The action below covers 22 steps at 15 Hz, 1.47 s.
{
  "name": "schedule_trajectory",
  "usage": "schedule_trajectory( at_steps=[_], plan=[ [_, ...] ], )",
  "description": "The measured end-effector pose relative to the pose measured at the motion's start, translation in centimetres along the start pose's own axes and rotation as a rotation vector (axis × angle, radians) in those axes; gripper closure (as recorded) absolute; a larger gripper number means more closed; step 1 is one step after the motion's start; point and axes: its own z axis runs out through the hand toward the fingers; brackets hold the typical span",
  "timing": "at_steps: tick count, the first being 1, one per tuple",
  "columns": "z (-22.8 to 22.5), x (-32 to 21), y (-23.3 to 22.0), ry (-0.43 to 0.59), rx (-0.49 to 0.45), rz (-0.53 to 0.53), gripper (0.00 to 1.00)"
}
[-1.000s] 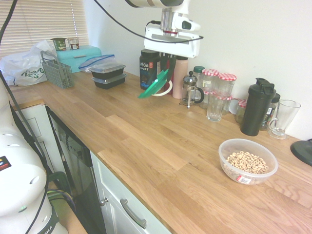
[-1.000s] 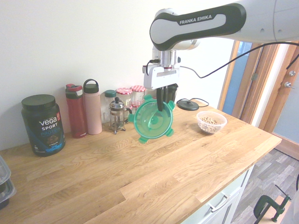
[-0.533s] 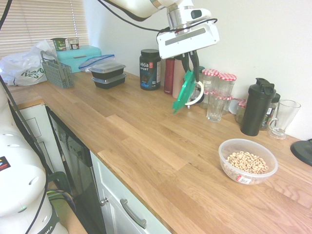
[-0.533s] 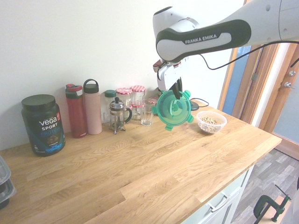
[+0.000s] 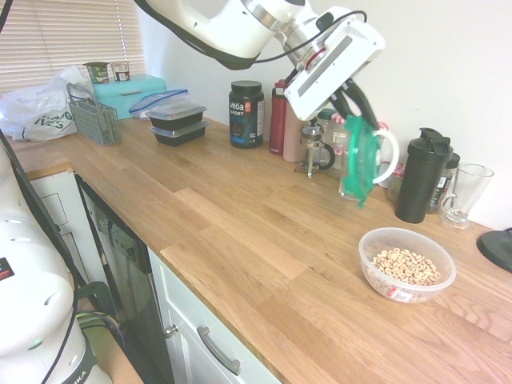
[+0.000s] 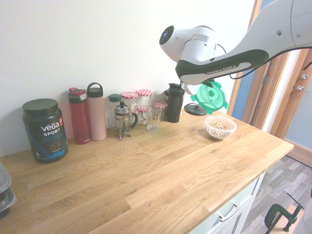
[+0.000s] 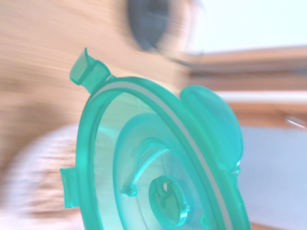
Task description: Cover the lid of food container
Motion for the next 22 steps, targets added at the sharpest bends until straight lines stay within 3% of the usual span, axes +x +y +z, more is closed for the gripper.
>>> schedule_trajectory(
  at_steps=[6, 9, 16, 22],
  plan=[
    [10.2, -1.0, -1.0, 0.097, -0.341, 0.133, 1.0],
    [12.2, -2.4, -2.0, 0.146, -0.52, 0.162, 1.0],
    [12.7, -6.0, -8.4, 0.202, -0.514, 0.118, 1.0],
    [14.6, -8.0, -10.9, 0.199, -0.548, 0.08, 1.0]
  ],
)
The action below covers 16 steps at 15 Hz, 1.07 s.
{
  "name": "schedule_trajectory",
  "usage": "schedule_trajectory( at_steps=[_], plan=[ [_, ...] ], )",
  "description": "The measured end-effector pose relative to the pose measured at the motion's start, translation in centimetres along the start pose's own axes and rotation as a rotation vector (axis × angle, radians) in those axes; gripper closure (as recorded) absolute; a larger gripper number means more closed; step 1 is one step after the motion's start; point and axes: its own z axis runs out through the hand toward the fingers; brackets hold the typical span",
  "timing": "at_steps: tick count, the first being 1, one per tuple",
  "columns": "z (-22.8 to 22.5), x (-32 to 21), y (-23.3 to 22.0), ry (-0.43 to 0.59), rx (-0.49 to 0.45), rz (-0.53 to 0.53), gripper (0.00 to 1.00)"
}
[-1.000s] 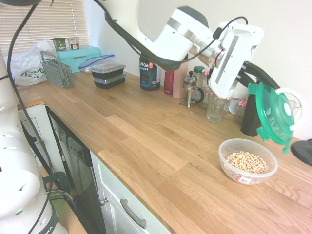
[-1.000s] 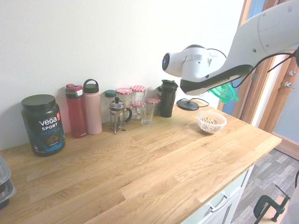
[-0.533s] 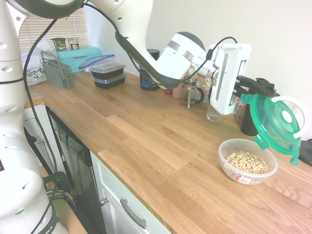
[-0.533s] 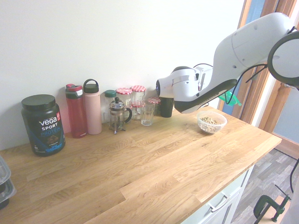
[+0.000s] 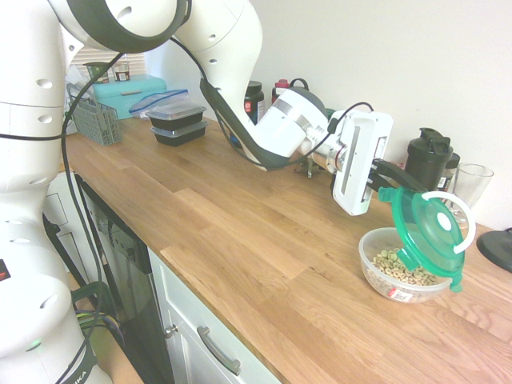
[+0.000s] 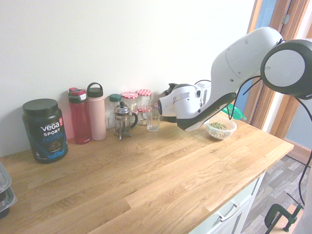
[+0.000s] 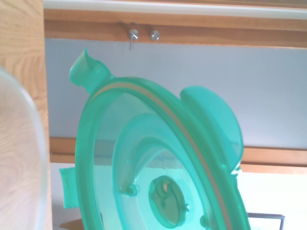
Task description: Cover the lid of food container
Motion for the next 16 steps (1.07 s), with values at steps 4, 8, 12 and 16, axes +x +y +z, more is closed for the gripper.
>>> schedule_trajectory(
  at_steps=[4, 8, 12, 16],
  plan=[
    [-0.6, 0.2, -1.1, 0.003, 0.006, 0.0, 1.0],
    [-1.2, -0.8, -2.4, 0.008, 0.006, -0.022, 1.0],
    [-1.2, -0.8, -2.4, 0.005, 0.007, -0.021, 0.0],
    [-2.4, -1.1, -2.4, -0.001, 0.027, -0.013, 0.0]
  ],
)
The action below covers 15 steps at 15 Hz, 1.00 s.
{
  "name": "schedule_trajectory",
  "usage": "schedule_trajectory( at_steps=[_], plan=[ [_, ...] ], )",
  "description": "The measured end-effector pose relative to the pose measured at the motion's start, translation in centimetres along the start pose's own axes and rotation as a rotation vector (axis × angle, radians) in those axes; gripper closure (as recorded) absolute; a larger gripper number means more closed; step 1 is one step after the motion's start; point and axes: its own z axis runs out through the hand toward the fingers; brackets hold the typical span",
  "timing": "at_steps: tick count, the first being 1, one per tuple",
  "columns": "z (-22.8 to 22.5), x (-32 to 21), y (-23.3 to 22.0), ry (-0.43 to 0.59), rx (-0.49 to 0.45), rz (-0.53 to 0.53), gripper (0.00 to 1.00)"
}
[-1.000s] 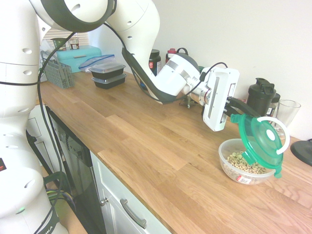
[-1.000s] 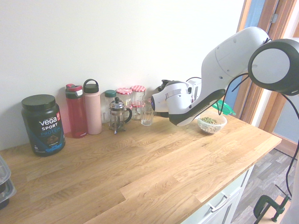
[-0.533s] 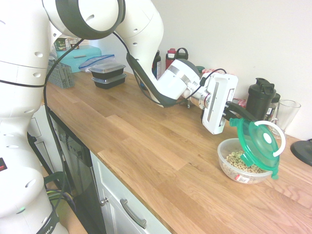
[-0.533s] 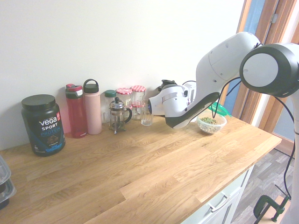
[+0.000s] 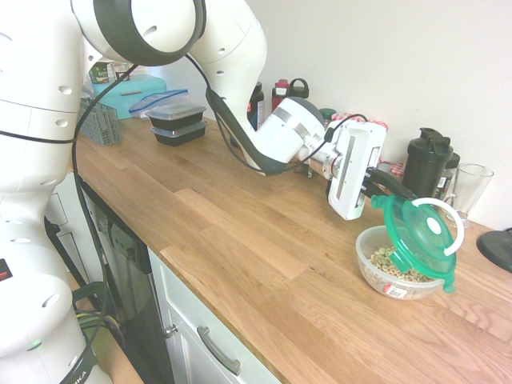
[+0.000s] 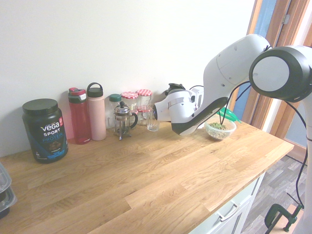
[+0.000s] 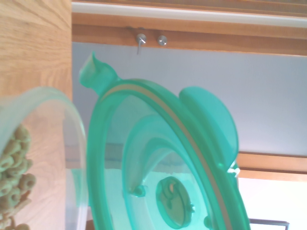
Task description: Cover the lid of food container
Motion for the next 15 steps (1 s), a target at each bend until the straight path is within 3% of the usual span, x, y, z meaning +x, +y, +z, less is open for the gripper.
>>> schedule_trajectory(
  at_steps=[10, 15],
  plan=[
    [-3.3, -3.7, 0.8, -0.049, 0.1, -0.049, 0.0],
    [-3.8, -3.4, 2.1, -0.129, 0.156, -0.033, 0.0]
  ],
)
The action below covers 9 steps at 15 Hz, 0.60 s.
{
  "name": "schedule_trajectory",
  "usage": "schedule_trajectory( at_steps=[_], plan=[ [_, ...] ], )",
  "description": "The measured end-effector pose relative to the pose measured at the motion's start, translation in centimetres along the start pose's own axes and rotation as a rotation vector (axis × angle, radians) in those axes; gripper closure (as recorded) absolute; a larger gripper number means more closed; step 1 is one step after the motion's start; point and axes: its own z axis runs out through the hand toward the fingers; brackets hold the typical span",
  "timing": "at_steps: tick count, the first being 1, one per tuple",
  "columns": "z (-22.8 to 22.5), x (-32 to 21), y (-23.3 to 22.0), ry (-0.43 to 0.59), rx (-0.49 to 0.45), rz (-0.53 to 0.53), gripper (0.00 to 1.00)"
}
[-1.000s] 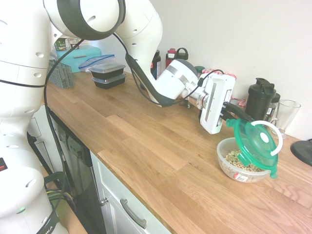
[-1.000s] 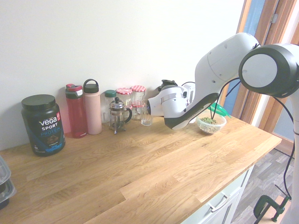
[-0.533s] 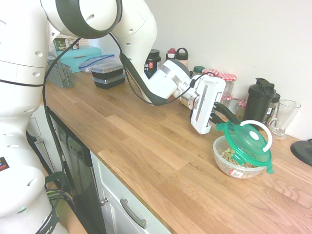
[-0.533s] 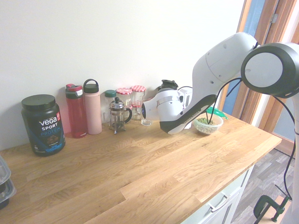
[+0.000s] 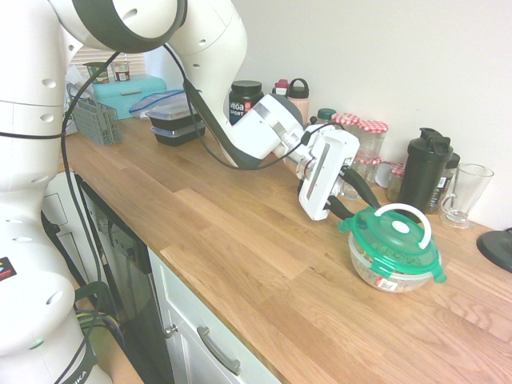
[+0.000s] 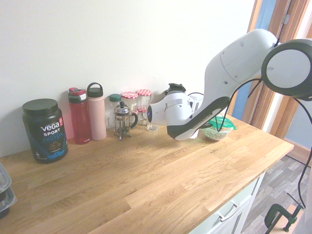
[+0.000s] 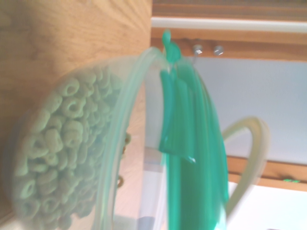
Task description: Cover the lid of food container
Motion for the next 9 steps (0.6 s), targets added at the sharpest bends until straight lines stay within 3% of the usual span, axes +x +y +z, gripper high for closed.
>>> schedule_trajectory(
  at_steps=[6, 9],
  plan=[
    [-1.3, 1.1, 3.0, -0.149, 0.098, -0.003, 0.0],
    [-2.6, 1.1, 4.6, -0.283, 0.223, -0.016, 0.0]
  ],
)
